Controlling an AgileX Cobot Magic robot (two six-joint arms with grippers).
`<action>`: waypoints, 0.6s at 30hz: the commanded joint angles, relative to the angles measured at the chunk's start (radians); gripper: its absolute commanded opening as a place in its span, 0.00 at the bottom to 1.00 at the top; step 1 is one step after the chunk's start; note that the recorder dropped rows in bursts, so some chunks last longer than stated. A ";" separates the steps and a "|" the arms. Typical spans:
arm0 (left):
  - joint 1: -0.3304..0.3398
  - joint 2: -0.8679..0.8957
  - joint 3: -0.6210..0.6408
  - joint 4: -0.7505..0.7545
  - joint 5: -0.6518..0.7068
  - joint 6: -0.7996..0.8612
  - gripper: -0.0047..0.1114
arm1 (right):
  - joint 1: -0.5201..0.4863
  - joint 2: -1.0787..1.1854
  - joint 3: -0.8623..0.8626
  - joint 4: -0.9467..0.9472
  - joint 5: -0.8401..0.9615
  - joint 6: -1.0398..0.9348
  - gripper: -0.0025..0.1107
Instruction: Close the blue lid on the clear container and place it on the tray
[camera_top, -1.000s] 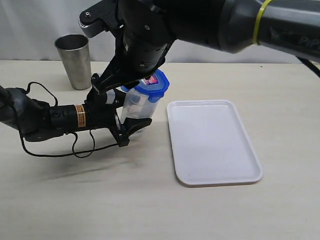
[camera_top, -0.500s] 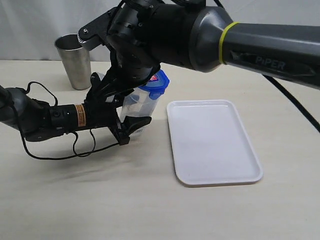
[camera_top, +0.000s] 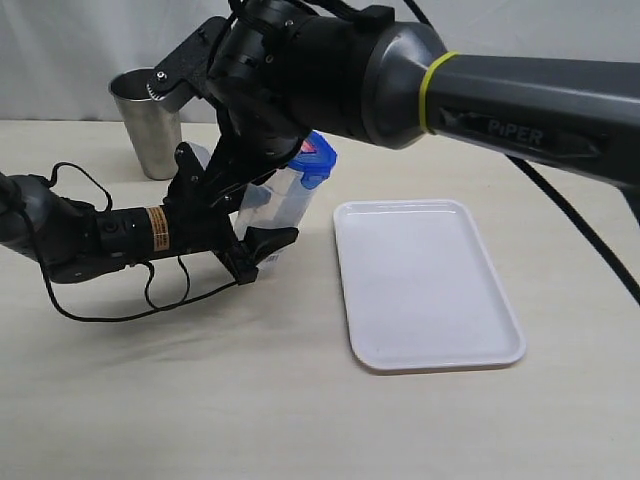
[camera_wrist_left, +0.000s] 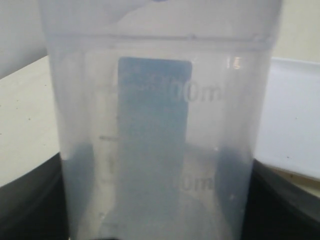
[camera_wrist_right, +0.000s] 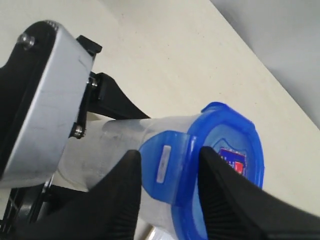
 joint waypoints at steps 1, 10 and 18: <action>-0.002 -0.005 0.005 0.070 -0.024 0.027 0.04 | -0.011 0.063 0.025 0.067 0.057 -0.023 0.28; -0.002 -0.005 0.005 0.089 -0.044 0.027 0.04 | -0.011 0.107 0.025 -0.019 0.108 0.000 0.28; -0.002 -0.005 0.005 0.089 -0.046 0.027 0.04 | -0.011 0.071 0.025 0.022 0.065 -0.032 0.28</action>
